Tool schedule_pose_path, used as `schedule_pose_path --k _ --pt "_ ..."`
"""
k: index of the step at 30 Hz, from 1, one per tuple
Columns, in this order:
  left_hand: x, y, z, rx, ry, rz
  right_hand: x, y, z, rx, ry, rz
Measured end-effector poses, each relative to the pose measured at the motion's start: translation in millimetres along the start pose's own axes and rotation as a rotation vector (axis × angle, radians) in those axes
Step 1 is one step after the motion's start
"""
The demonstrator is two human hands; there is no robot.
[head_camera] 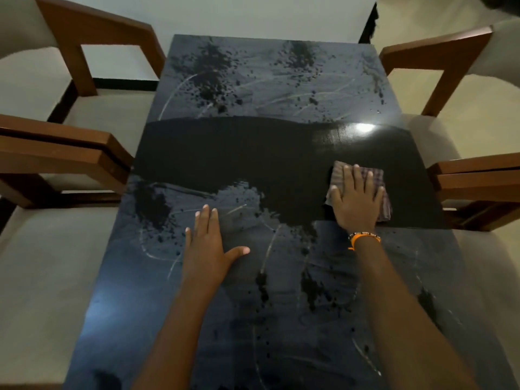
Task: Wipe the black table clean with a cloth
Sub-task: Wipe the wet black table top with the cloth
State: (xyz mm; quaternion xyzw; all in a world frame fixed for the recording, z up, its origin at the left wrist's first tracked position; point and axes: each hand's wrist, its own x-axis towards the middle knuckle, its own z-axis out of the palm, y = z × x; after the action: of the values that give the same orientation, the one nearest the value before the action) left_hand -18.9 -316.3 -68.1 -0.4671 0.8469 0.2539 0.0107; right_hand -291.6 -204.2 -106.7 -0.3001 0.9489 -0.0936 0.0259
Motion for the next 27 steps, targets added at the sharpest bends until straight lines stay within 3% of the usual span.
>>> schedule_pose_path --k 4,11,15,20,27 --pt "1 -31 -15 -0.035 0.035 -0.002 -14 -73 14 0.041 0.015 0.02" --pt "-4 -104 -49 -0.085 0.179 -0.139 -61 -270 47 0.089 -0.054 -0.302" --pt "-11 -140 -63 -0.076 0.16 -0.231 -90 -342 60 0.107 -0.155 -0.554" --pt "-14 -153 -68 -0.161 0.125 -0.277 -84 -327 59 0.097 -0.16 -0.68" --pt "-5 -139 -61 -0.42 0.104 -0.332 -52 -200 43 0.011 -0.009 -0.202"
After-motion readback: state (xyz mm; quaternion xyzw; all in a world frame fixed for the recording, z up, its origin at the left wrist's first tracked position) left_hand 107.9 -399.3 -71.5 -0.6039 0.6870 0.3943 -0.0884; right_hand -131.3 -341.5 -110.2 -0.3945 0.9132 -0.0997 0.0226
